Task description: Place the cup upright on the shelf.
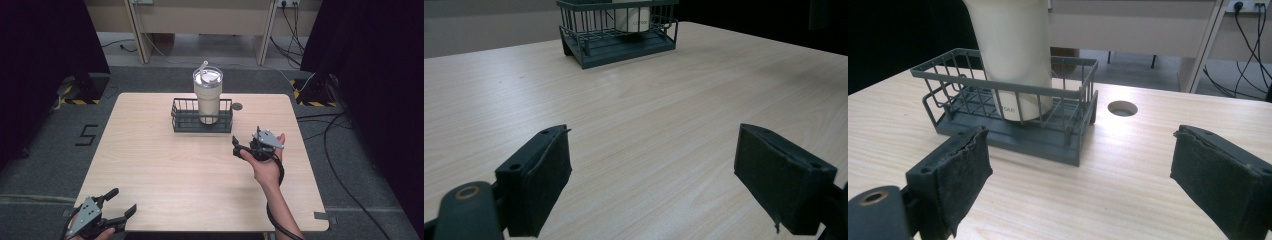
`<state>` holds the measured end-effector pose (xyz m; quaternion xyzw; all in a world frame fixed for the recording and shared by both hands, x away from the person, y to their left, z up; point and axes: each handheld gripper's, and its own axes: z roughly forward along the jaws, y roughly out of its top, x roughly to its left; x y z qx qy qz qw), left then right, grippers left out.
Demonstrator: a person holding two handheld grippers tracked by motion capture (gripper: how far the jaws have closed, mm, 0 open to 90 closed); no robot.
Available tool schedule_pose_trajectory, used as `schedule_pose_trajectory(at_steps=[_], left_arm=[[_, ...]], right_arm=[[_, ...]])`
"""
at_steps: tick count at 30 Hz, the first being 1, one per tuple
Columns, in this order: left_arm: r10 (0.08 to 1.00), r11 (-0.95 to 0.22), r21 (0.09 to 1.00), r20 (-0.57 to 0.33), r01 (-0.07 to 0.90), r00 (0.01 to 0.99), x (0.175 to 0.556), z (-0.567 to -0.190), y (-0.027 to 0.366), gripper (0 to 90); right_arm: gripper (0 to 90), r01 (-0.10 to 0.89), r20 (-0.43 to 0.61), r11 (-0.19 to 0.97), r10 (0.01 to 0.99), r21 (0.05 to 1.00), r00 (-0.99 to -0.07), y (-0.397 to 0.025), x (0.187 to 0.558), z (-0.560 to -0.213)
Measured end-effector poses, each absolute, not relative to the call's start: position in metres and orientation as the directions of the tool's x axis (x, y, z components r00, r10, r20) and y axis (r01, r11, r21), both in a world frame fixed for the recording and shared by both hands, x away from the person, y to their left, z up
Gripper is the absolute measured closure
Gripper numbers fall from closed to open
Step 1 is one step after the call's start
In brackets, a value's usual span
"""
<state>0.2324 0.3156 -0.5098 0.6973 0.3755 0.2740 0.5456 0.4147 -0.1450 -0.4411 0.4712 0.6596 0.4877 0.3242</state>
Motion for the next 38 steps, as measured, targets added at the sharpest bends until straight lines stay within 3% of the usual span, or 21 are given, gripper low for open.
schedule_pose_trajectory(at_steps=[38], left_arm=[[0.822, -0.134, 0.965, -0.018, 0.224, 0.569, 0.233, -0.510, 0.315, 14.4]], right_arm=[[10.5, 0.335, 0.040, 0.061, 0.957, 0.940, -0.287, -0.190, 0.358, -0.468]])
